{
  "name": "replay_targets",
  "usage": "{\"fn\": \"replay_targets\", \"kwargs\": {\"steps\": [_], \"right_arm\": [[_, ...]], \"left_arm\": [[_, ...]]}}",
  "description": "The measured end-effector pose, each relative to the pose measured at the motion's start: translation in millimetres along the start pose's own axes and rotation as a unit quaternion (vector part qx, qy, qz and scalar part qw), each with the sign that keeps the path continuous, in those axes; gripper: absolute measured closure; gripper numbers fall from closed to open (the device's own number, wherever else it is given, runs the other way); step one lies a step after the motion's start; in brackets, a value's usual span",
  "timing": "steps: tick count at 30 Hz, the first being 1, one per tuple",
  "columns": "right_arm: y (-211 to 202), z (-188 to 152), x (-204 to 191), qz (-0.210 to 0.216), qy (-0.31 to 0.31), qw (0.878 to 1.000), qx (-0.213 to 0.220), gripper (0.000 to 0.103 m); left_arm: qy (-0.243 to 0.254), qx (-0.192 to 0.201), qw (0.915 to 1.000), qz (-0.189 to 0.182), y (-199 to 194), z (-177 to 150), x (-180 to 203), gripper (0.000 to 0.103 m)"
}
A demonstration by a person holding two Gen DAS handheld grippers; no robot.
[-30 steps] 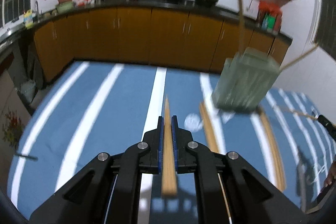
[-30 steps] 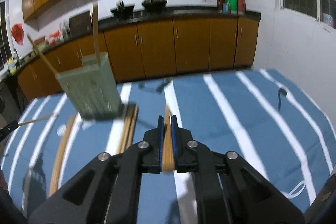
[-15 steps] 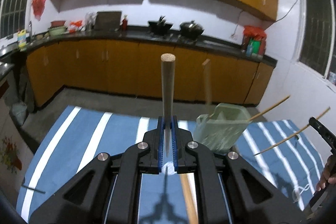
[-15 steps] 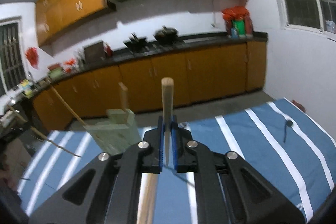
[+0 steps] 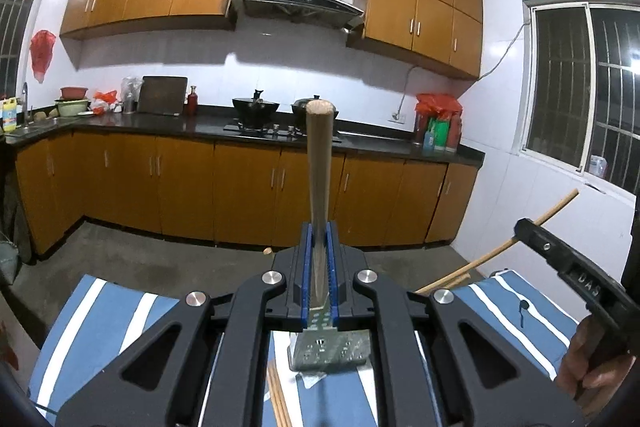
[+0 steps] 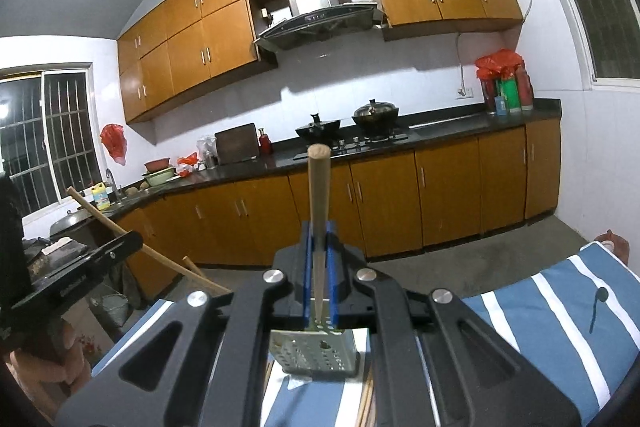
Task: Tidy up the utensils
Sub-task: 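Raise both chopsticks upright and insert them into the green holder, then open both grippers and pull them back from the holder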
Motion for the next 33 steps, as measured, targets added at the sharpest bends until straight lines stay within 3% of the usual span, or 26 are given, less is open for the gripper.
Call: {"fn": "replay_targets", "kwargs": {"steps": [10, 14, 17, 26, 29, 33], "right_arm": [[56.2, -30.7, -2.2, -0.012, -0.008, 0.997, -0.072, 0.094], [55.3, -34.0, -3.7, -0.009, -0.006, 0.997, -0.073, 0.090], [50.9, -30.4, -2.4, -0.014, -0.005, 0.998, -0.063, 0.082], [8.3, -31.6, 18.4, -0.051, -0.007, 0.998, -0.035, 0.074], [0.2, -56.7, 32.7, -0.080, -0.011, 0.995, -0.060, 0.073], [9.6, -121.5, 54.5, -0.099, -0.004, 0.984, -0.146, 0.073]], "left_arm": [[0.006, -0.063, 0.9980, 0.003, 48.9, -33.6, 4.1, 0.095], [-0.007, -0.081, 0.9967, 0.001, 57.6, -41.0, -3.6, 0.090], [-0.011, -0.071, 0.9974, 0.003, 51.6, -39.2, -6.4, 0.067], [-0.029, -0.027, 0.9992, -0.003, 13.8, -26.9, -18.7, 0.064], [-0.028, -0.020, 0.9993, 0.017, -3.5, -35.4, -32.1, 0.064], [-0.023, -0.051, 0.9963, 0.065, -10.8, -70.8, -57.1, 0.064]]}}
Point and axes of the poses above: each gripper's, at about its wrist camera, not at the fingertips, and y roughly the way its jaws point, x to its right, z to its top, the point moved 3 cm from there along y, roughly the way its jaws point, and after that the axes turned 6 degrees about -y, right-handed, at the moved point
